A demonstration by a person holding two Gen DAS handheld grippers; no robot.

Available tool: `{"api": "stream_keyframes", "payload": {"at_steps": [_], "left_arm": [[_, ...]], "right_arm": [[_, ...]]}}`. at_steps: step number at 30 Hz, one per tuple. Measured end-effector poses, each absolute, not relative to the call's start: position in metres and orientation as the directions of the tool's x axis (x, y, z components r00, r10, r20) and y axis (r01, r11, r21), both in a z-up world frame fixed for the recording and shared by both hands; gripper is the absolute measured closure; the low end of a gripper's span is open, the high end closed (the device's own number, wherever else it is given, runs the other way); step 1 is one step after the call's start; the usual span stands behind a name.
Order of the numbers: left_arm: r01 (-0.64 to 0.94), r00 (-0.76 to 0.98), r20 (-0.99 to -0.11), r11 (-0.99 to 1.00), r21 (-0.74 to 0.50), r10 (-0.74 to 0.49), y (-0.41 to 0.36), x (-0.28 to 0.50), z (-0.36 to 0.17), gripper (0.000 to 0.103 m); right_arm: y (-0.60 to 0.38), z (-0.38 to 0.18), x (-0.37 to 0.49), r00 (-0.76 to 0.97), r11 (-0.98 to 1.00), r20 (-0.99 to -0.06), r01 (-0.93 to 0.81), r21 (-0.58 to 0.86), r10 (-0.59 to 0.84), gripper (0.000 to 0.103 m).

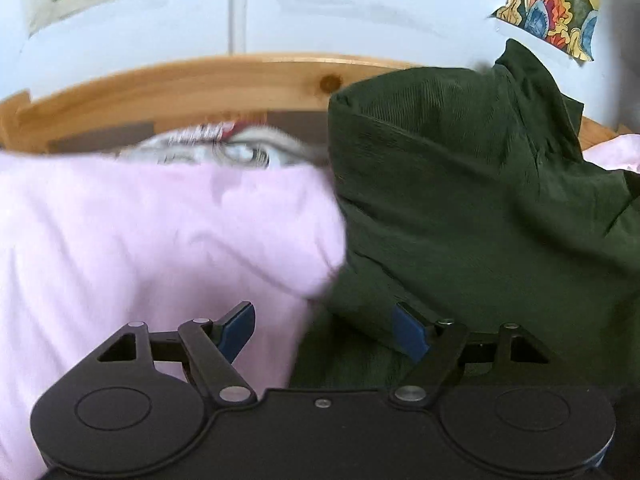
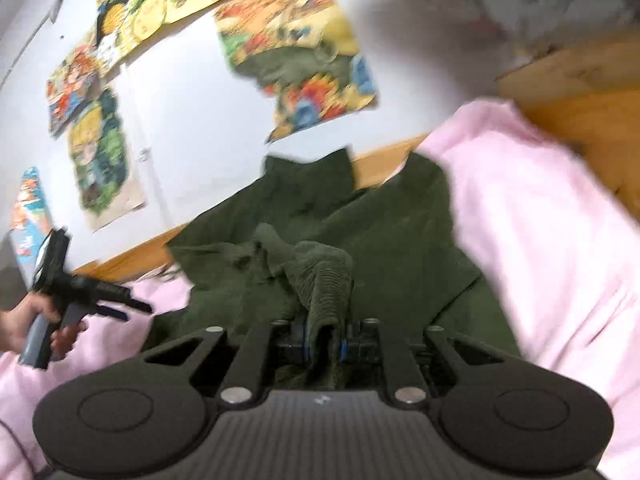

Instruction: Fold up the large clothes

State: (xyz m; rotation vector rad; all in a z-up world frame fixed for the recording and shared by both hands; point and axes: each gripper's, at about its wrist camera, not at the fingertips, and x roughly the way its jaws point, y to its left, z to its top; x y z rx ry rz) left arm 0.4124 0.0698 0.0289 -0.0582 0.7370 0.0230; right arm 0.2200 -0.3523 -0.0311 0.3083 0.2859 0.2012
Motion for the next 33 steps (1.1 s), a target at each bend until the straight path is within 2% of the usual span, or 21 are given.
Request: {"api": "stream_keyframes", "payload": {"at_steps": [2, 4, 6, 8, 10, 11, 12, 13, 14, 19, 21, 23, 24, 25, 26, 27, 28, 29, 30, 31, 33], "left_arm": [[-0.035, 0.733, -0.680, 0.999, -0.020, 0.012, 0.066, 0.425, 0.022, 0.025], [-0.032, 0.715, -0.699, 0.999, 0.003, 0.025, 0.060, 0.438, 0.012, 0.025], [-0.023, 0.711, -0.703, 1.000, 0.007, 0.021, 0.053, 0.445, 0.001, 0.025], [-0.031, 0.708, -0.705, 0.999, 0.023, 0.038, 0.051, 0.450, -0.007, 0.024], [-0.063, 0.694, -0.718, 0.998, -0.005, 0.040, 0.056, 0.456, -0.014, 0.037], [-0.062, 0.701, -0.713, 0.996, -0.062, 0.000, 0.058, 0.453, -0.013, 0.070], [-0.058, 0.709, -0.703, 0.991, -0.122, -0.045, 0.060, 0.452, -0.012, 0.082], [-0.074, 0.717, -0.696, 0.989, -0.125, -0.034, 0.059, 0.450, -0.010, 0.082], [-0.085, 0.732, -0.682, 0.991, -0.102, -0.008, 0.055, 0.445, -0.008, 0.085], [-0.077, 0.757, -0.653, 0.996, -0.040, 0.032, 0.051, 0.435, 0.002, 0.087], [-0.103, 0.765, -0.643, 0.994, -0.047, 0.049, 0.058, 0.432, 0.009, 0.088], [-0.120, 0.763, -0.643, 0.991, -0.054, 0.058, 0.065, 0.435, 0.015, 0.088], [-0.125, 0.759, -0.647, 0.991, -0.048, 0.065, 0.066, 0.437, 0.017, 0.087], [-0.119, 0.756, -0.650, 0.993, -0.024, 0.075, 0.064, 0.438, 0.018, 0.085], [-0.117, 0.753, -0.651, 0.993, 0.004, 0.091, 0.062, 0.438, 0.021, 0.077], [-0.127, 0.759, -0.639, 0.991, 0.040, 0.123, 0.059, 0.437, 0.023, 0.067], [-0.148, 0.777, -0.607, 0.986, 0.080, 0.166, 0.057, 0.432, 0.027, 0.057], [-0.155, 0.793, -0.582, 0.983, 0.096, 0.181, 0.057, 0.427, 0.031, 0.030], [-0.150, 0.813, -0.554, 0.984, 0.097, 0.179, 0.053, 0.422, 0.034, 0.016], [-0.137, 0.836, -0.523, 0.986, 0.092, 0.165, 0.049, 0.419, 0.038, 0.016], [-0.096, 0.857, -0.500, 0.991, 0.092, 0.129, 0.039, 0.423, 0.048, 0.016]], "right_arm": [[-0.368, -0.047, 0.229, 0.933, 0.929, -0.314, -0.050, 0.366, 0.174, 0.055], [-0.377, -0.062, 0.231, 0.930, 0.916, -0.345, 0.022, 0.401, 0.128, 0.051], [-0.381, -0.069, 0.228, 0.935, 0.913, -0.330, 0.012, 0.407, 0.134, 0.049], [-0.374, -0.068, 0.224, 0.942, 0.928, -0.303, -0.024, 0.371, 0.146, 0.035], [-0.364, -0.068, 0.224, 0.944, 0.946, -0.292, -0.053, 0.321, 0.152, 0.032], [-0.361, -0.069, 0.224, 0.945, 0.954, -0.294, -0.055, 0.296, 0.146, 0.036], [-0.359, -0.071, 0.223, 0.944, 0.960, -0.300, -0.050, 0.276, 0.136, 0.044], [-0.357, -0.068, 0.226, 0.943, 0.961, -0.305, -0.048, 0.272, 0.134, 0.075], [-0.358, -0.068, 0.227, 0.941, 0.958, -0.309, -0.047, 0.285, 0.138, 0.080], [-0.374, -0.039, 0.218, 0.959, 0.916, -0.196, -0.115, 0.385, 0.203, 0.084], [-0.383, -0.037, 0.222, 0.951, 0.890, -0.204, -0.121, 0.440, 0.230, 0.084], [-0.392, -0.047, 0.232, 0.928, 0.859, -0.267, -0.097, 0.503, 0.261, 0.082], [-0.393, -0.053, 0.237, 0.918, 0.858, -0.306, -0.067, 0.509, 0.253, 0.080], [-0.394, -0.060, 0.242, 0.904, 0.860, -0.353, -0.029, 0.510, 0.240, 0.074], [-0.396, -0.063, 0.243, 0.899, 0.858, -0.368, -0.015, 0.514, 0.236, 0.073], [-0.396, -0.064, 0.242, 0.902, 0.854, -0.363, -0.014, 0.520, 0.236, 0.071], [-0.396, -0.064, 0.241, 0.906, 0.855, -0.353, -0.019, 0.518, 0.234, 0.059], [-0.395, -0.062, 0.240, 0.911, 0.860, -0.342, -0.028, 0.509, 0.232, 0.046], [-0.394, -0.061, 0.239, 0.917, 0.869, -0.330, -0.036, 0.494, 0.226, 0.040], [-0.393, -0.061, 0.236, 0.923, 0.877, -0.318, -0.042, 0.478, 0.217, 0.034], [-0.392, -0.062, 0.235, 0.925, 0.886, -0.314, -0.047, 0.462, 0.213, 0.032]]}}
